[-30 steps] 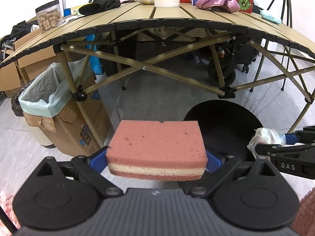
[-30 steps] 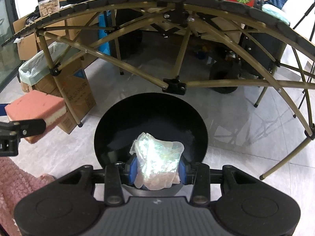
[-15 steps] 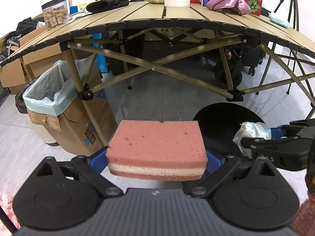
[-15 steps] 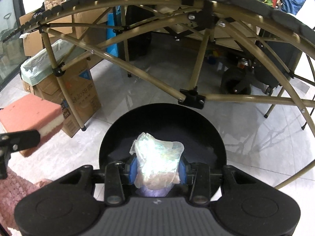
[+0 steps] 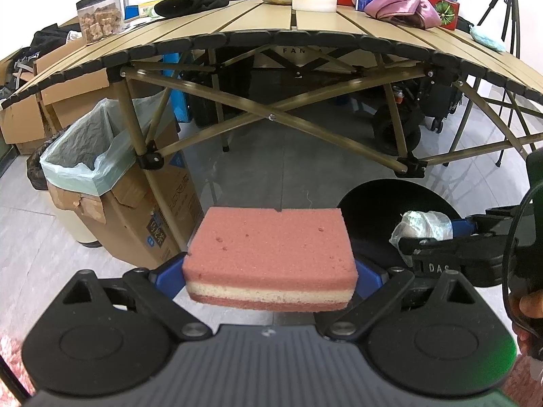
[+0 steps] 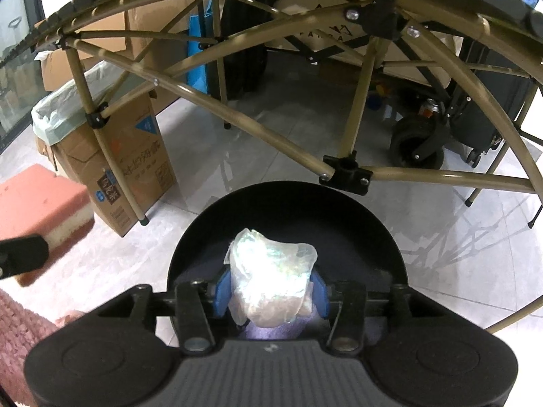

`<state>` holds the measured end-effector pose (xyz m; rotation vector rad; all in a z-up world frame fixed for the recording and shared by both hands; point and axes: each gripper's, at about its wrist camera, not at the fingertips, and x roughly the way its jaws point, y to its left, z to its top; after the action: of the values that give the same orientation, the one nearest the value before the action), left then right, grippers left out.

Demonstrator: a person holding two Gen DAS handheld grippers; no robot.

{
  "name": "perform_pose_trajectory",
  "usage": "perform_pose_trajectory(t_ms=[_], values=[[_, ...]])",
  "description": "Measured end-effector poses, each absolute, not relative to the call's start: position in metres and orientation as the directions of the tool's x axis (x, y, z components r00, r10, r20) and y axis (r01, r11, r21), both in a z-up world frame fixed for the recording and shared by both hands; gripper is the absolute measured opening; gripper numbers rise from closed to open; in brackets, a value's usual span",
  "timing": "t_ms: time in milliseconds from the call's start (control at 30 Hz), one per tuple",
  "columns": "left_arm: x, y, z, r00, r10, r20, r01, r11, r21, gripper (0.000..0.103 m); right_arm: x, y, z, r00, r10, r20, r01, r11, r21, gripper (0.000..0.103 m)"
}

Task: Collect trash
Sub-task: 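Open the right gripper to drop the plastic bag into the bin, then move the left tool over the bin and open it to drop the sponge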

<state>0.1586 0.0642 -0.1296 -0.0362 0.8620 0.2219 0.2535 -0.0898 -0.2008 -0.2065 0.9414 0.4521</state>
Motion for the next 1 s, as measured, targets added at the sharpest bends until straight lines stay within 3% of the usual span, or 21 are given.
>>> perform_pose_trajectory(t_ms=[67,167,267,1000], values=[[0.159,0.065,-0.129,0.630,0.181,-0.755,-0.213,0.975,0.056,0.097,0.254,-0.089,-0.202,0.503,0.276,-0.819,-0.462,0.887,0.015,0.061],[0.160,0.067,-0.129,0.629,0.185,-0.755,-0.220,0.974,0.056,0.097,0.254,-0.089,-0.203,0.509,0.261,-0.821,-0.460,0.888,-0.003,0.090],[0.161,0.067,-0.130,0.626,0.190,-0.756,-0.220,0.973,0.062,0.097,0.255,-0.089,-0.203,0.515,0.253,-0.819,-0.455,0.890,-0.012,0.103],[0.163,0.066,-0.133,0.616,0.198,-0.762,-0.221,0.973,0.074,0.097,0.263,-0.097,-0.214,0.408,0.162,-0.898,-0.415,0.909,-0.025,0.103]])
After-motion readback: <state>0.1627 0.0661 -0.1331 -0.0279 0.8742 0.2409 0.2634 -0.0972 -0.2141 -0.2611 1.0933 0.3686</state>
